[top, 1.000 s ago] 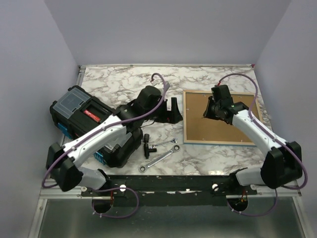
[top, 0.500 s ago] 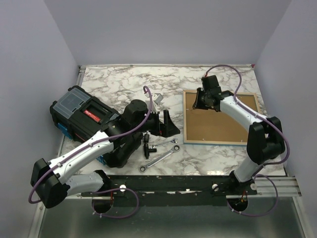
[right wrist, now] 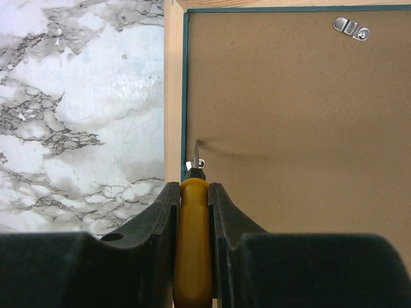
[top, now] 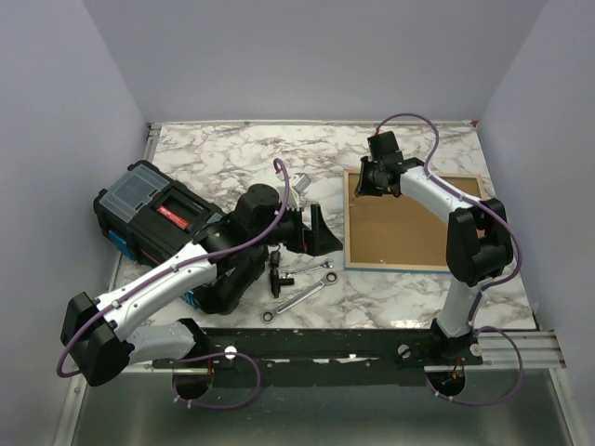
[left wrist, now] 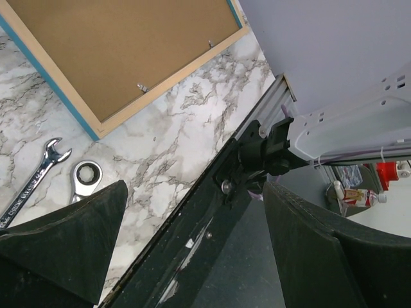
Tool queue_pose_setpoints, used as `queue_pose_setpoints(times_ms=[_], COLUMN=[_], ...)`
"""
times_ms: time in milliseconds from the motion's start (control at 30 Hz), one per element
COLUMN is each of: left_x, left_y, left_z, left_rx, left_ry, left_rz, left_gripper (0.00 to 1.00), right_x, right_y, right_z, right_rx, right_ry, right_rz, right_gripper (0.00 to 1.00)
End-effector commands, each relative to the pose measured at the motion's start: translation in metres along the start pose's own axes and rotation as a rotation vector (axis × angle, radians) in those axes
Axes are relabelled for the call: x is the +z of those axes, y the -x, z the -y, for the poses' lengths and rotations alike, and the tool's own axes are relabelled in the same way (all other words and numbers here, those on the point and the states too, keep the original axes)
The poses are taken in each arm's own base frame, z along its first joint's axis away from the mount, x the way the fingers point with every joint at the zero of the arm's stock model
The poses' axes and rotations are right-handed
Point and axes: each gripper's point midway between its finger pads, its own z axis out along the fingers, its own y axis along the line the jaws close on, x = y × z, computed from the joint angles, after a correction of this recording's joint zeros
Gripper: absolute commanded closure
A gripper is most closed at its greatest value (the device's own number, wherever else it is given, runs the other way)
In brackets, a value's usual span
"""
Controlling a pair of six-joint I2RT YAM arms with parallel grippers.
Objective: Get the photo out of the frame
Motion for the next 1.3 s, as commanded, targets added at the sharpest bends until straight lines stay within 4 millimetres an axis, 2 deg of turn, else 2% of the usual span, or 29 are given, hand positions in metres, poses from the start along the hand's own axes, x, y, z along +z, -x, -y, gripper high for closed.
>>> queue_pose_setpoints(times_ms=[0, 800, 1033, 1267], left_x=[-0.002, 0.002, 0.001, 0.001], left_y=[0.009, 0.007, 0.005, 0.004], left_z=[0.013, 0.011, 0.01, 0.009], left_rx=[0.019, 0.003, 0.0, -0.003], left_ry=[-0.038, -0.044, -0.045, -0.044], left_rz=[0.016, 0.012, 0.016, 0.016], left_gripper=[0.11, 0.11, 0.11, 0.11], right_x=[0.001, -0.001, -0.008, -0.014], right_y=[0.006, -0.036, -0.043, -0.052], right_z=[-0.001, -0.011, -0.016, -0.008], right_rx=[-0.023, -0.046, -0.059, -0.075], right_ry=[-0.009, 0.047, 0.048, -0.017], right_rz=[0.002, -0.093, -0.108, -0.123], right_gripper=[0.99, 0.99, 0.99, 0.99])
